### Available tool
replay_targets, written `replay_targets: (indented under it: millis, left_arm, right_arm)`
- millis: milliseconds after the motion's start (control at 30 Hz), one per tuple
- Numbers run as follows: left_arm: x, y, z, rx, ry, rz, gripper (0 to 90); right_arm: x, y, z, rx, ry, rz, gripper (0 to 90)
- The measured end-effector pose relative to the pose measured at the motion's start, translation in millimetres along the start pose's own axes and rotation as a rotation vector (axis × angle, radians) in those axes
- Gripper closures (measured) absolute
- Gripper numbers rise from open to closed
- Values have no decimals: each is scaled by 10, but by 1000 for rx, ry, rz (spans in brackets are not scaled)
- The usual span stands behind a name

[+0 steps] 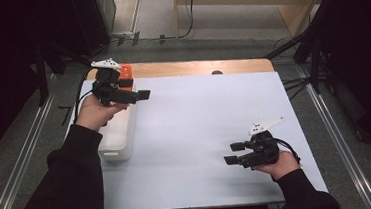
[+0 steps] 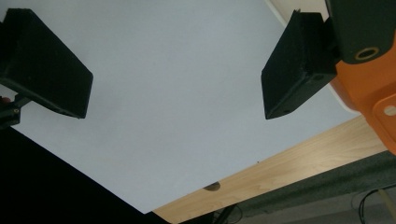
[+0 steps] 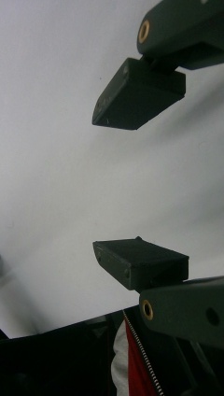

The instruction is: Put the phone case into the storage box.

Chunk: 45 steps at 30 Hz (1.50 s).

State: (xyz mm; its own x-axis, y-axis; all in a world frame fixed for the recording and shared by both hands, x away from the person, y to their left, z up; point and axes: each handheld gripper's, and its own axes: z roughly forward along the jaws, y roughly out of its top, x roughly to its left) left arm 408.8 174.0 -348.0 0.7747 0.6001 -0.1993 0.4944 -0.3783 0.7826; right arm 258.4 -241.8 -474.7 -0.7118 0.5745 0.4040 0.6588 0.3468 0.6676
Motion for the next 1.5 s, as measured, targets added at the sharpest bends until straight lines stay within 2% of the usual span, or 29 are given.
replay_targets:
  millis: [600,800,1167,1500]
  left_arm:
    - [-217,-220,38,16,-38,35,89]
    - [-292,-311,34,19,-41,67,89]
    - [-419,-464,3,16,-67,69,90]
    - [-510,-614,30,32,-84,84,90]
  right_arm:
    - [-2,-3,8,9,0,8,328]
    - [-1,-5,8,10,1,5,324]
    - [5,-7,6,15,-6,17,276]
    - [14,-19,-6,7,-4,-3,276]
